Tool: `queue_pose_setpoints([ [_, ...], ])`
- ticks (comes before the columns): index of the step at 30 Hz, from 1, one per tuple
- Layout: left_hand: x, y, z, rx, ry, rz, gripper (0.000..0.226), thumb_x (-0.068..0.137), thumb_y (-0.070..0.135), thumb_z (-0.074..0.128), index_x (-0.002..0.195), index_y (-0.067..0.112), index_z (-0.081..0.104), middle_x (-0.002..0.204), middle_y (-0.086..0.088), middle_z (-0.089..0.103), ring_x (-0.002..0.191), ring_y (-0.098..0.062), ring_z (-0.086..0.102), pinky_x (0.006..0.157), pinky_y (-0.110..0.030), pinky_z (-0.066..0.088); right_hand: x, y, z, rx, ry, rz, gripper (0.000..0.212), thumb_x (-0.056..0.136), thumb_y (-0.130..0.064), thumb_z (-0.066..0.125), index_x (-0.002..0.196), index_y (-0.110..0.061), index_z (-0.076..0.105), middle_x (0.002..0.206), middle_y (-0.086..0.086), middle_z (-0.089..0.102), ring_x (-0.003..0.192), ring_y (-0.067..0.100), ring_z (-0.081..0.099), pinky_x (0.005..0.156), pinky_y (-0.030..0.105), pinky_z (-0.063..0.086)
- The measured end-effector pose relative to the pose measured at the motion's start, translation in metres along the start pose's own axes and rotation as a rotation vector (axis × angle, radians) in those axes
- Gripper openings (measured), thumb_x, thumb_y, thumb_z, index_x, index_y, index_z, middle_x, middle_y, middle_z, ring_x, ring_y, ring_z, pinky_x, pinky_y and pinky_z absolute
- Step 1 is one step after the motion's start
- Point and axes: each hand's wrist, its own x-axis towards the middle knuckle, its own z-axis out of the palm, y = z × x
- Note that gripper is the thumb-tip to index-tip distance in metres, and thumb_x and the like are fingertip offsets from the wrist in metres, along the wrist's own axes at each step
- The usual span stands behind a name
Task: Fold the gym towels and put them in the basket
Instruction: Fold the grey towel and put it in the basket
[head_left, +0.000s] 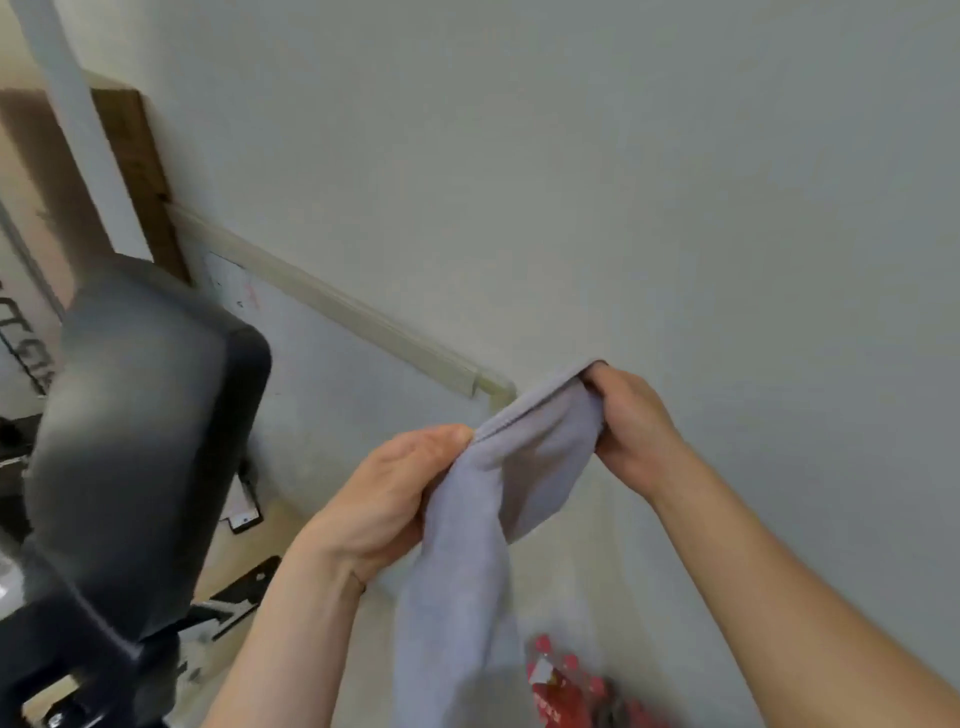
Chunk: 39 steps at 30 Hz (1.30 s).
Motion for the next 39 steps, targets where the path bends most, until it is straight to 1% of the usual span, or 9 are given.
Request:
queue_pose_setpoints([
  [5,0.016,-0.066,0.120,0.100,-0.493,-0.142,0.049,0.064,0.055,0.081,0.074,0.011,0.061,0.062,-0.005,0.047,0.054,-0.013,0.038,0.050,-0.028,0.022,-0.101,-0.028,-0.185,-0.387,0.175,-0.136,0.024,0.089,-0.007,0.052,0.069,-0.008,0.066,0.064,0.000,0.064,0.059,0.008,0.057,0.052,0.018,0.041],
  [9,0.020,-0.109,0.228,0.190,-0.766,-0.239,0.053,0.056,0.048,0.088,0.081,0.006,0.066,0.067,-0.011,0.057,0.053,-0.016,0.052,0.048,-0.021,0.039,-0.204,-0.029,-0.322,-0.605,0.289,-0.014,0.017,0.082,-0.023,0.061,0.086,-0.016,0.076,0.077,0.018,0.068,0.063,0.022,0.057,0.055,0.032,0.042],
  [13,0.027,-0.131,0.318,0.230,-0.954,-0.347,0.037,0.066,0.040,0.085,0.073,0.007,0.069,0.064,-0.009,0.063,0.054,-0.016,0.059,0.050,-0.022,0.048,-0.296,-0.017,-0.426,-0.768,0.412,0.080,0.009,0.082,-0.027,0.072,0.081,-0.019,0.077,0.076,-0.010,0.073,0.072,-0.002,0.063,0.070,0.020,0.049],
  [16,0.037,-0.154,0.373,0.763,-1.135,-0.337,0.032,0.074,0.042,0.077,0.081,0.011,0.070,0.071,-0.005,0.063,0.064,-0.017,0.058,0.062,-0.026,0.045,-0.342,0.010,-0.494,-1.066,0.338,0.388,0.038,0.075,-0.041,0.077,0.067,-0.006,0.064,0.063,0.001,0.054,0.063,0.011,0.049,0.059,0.028,0.034],
  [19,0.044,-0.200,0.407,1.340,-1.335,-0.385,0.026,0.071,0.044,0.078,0.080,0.022,0.069,0.074,0.010,0.064,0.074,-0.014,0.061,0.068,-0.026,0.046,-0.380,0.050,-0.536,-1.348,0.289,0.718,0.020,0.080,-0.037,0.072,0.070,-0.024,0.062,0.073,-0.004,0.057,0.077,0.017,0.058,0.056,0.025,0.037],
  [23,0.066,-0.243,0.441,1.471,-1.012,-0.090,0.022,0.079,0.038,0.071,0.067,0.022,0.062,0.065,0.009,0.058,0.065,-0.011,0.056,0.060,-0.025,0.041,-0.414,0.083,-0.592,-1.260,0.650,0.651,0.022,0.089,-0.020,0.056,0.072,-0.032,0.065,0.090,0.003,0.065,0.091,0.027,0.061,0.077,0.032,0.050],
  [29,0.086,-0.214,0.504,1.059,-0.168,0.545,0.011,0.078,0.016,0.067,0.083,0.023,0.061,0.069,0.001,0.062,0.068,-0.030,0.059,0.062,-0.037,0.048,-0.401,0.014,-0.637,-0.891,1.481,-0.006,0.030,0.086,0.002,0.042,0.102,-0.004,0.067,0.103,0.014,0.066,0.094,0.027,0.057,0.076,0.030,0.041],
  [34,0.074,-0.232,0.515,1.056,-0.155,0.591,0.024,0.075,0.011,0.068,0.069,0.023,0.049,0.056,0.008,0.050,0.052,-0.014,0.045,0.048,-0.027,0.032,-0.420,0.009,-0.666,-0.965,1.661,-0.193,0.032,0.087,-0.001,0.041,0.109,-0.003,0.063,0.110,0.021,0.061,0.103,0.033,0.054,0.079,0.020,0.032],
  [39,0.036,-0.313,0.490,1.323,-0.458,0.371,0.030,0.072,0.004,0.067,0.075,0.029,0.051,0.068,0.012,0.053,0.058,-0.008,0.046,0.049,-0.018,0.029,-0.457,0.114,-0.687,-1.059,1.360,0.073,0.031,0.079,-0.011,0.044,0.099,-0.007,0.067,0.094,0.010,0.057,0.090,0.028,0.051,0.074,0.032,0.035],
])
